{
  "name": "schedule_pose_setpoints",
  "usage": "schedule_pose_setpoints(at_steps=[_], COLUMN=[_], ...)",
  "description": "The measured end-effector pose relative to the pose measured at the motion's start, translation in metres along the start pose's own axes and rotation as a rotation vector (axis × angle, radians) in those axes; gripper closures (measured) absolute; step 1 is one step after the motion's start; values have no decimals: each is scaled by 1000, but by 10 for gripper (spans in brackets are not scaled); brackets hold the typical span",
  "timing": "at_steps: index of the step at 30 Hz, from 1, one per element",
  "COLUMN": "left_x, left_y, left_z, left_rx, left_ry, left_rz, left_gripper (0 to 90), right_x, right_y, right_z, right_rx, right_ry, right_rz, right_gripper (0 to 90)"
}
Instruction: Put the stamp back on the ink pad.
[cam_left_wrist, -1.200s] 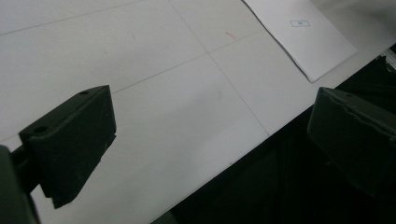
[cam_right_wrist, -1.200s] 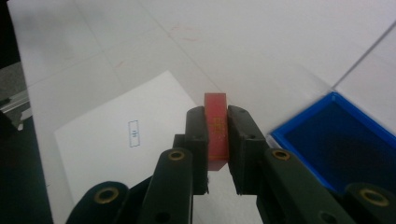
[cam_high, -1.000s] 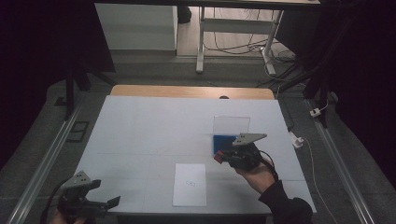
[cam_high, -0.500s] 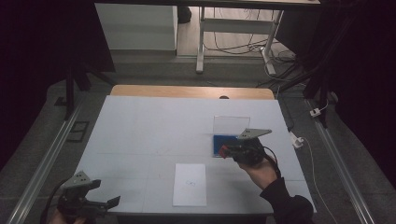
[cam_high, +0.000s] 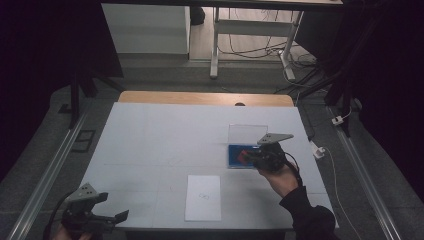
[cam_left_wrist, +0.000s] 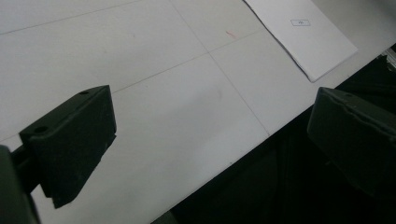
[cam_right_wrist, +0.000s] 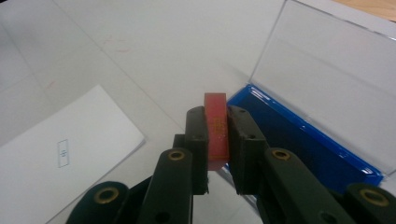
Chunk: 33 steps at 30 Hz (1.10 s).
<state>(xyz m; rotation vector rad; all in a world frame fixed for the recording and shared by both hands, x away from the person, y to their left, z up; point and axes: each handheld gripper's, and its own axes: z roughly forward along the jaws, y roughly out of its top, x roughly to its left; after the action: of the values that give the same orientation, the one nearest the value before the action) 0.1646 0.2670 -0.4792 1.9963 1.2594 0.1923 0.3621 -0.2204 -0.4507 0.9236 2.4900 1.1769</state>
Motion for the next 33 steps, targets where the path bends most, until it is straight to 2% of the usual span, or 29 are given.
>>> schedule_pose_setpoints(at_steps=[14, 33], left_x=[0, 0], left_y=[0, 0], left_z=[0, 1], left_rx=[1, 4], left_ry=[1, 2], left_rz=[1, 0], left_gripper=[20, 20], right_x=[-17, -32], right_y=[1, 0], right_z=[8, 22], right_rx=[7, 49], right_ry=[-60, -115], right_rz=[25, 16], right_gripper=[791, 791])
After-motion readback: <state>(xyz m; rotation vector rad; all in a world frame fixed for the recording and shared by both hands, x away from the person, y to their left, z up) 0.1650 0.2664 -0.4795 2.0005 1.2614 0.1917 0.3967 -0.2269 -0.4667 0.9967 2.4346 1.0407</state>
